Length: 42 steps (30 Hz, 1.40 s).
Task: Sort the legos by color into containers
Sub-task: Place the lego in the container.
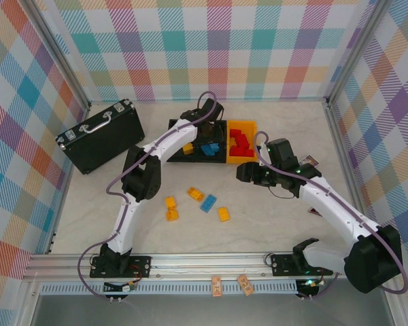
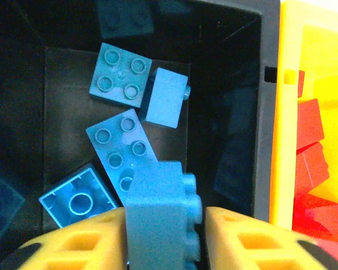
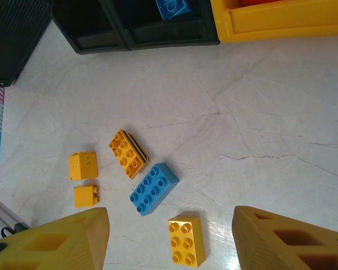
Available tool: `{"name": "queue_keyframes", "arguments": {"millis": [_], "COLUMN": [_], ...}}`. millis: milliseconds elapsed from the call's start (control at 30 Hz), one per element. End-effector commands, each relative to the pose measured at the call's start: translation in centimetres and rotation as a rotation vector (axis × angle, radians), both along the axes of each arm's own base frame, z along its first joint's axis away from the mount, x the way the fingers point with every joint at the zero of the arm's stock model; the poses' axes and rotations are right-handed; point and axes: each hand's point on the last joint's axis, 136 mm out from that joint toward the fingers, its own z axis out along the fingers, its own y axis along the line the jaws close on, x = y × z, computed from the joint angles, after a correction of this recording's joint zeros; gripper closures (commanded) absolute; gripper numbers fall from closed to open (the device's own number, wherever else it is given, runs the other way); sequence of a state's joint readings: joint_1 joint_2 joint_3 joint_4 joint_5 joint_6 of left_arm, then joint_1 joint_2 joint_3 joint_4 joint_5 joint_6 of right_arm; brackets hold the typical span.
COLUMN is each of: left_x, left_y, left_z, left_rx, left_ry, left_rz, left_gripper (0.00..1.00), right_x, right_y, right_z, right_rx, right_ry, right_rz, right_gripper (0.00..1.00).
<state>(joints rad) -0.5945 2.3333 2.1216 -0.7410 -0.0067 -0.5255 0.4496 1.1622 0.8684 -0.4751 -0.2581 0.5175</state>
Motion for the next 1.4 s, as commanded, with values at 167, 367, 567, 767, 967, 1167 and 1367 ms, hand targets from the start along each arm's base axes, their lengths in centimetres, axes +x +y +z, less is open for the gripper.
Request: {"name": "queue_keyframes", "arguments": {"millis": [167,367,567,767,967,1167,1367], "left_x": [-0.9,-2.7,-5.8,-9.4,-13.0,-16.9,-20.6], "left_y": [-0.5,0.1,2.6,5.7,9.0,12.4,15.6], "left_z": [2.7,5.4,6.1,5.7,4.3,2.8,1.2], "left_rx": [-0.030,-0.058,-0.041,-0.003,0.043,0.093,0.128], "left_ry": [-0.019,-0.053,-0.053,-0.028,0.024,0.091,0.145], "left_rz": [-0.026,-0.032,-0.021,0.009,0.067,0.138,0.223], "left_gripper": [0.50,0.50,0.49,0.49,0.49,0.45,0.41], "right_x": [-0.1,0.4,0.8,1.0,0.6,-0.8,-2.2], "right_y": [-0.4,0.0,0.8,1.7,3.3,6.3,8.4], "right_z": [-0.3,-0.1,-0.1,-0.2,0.1,0.3,0.0], "right_rx": [-0.003,0.000,0.020,0.020,0.019,0.051,0.047], "right_ry": [0.016,0.014,0.021,0.024,0.007,-0.022,-0.035], "right_rz": [-0.020,-0.004,0.020,0.070,0.157,0.305,0.412], "right_gripper": [0.41,0.41,0.40,0.40,0.40,0.40,0.40]}}
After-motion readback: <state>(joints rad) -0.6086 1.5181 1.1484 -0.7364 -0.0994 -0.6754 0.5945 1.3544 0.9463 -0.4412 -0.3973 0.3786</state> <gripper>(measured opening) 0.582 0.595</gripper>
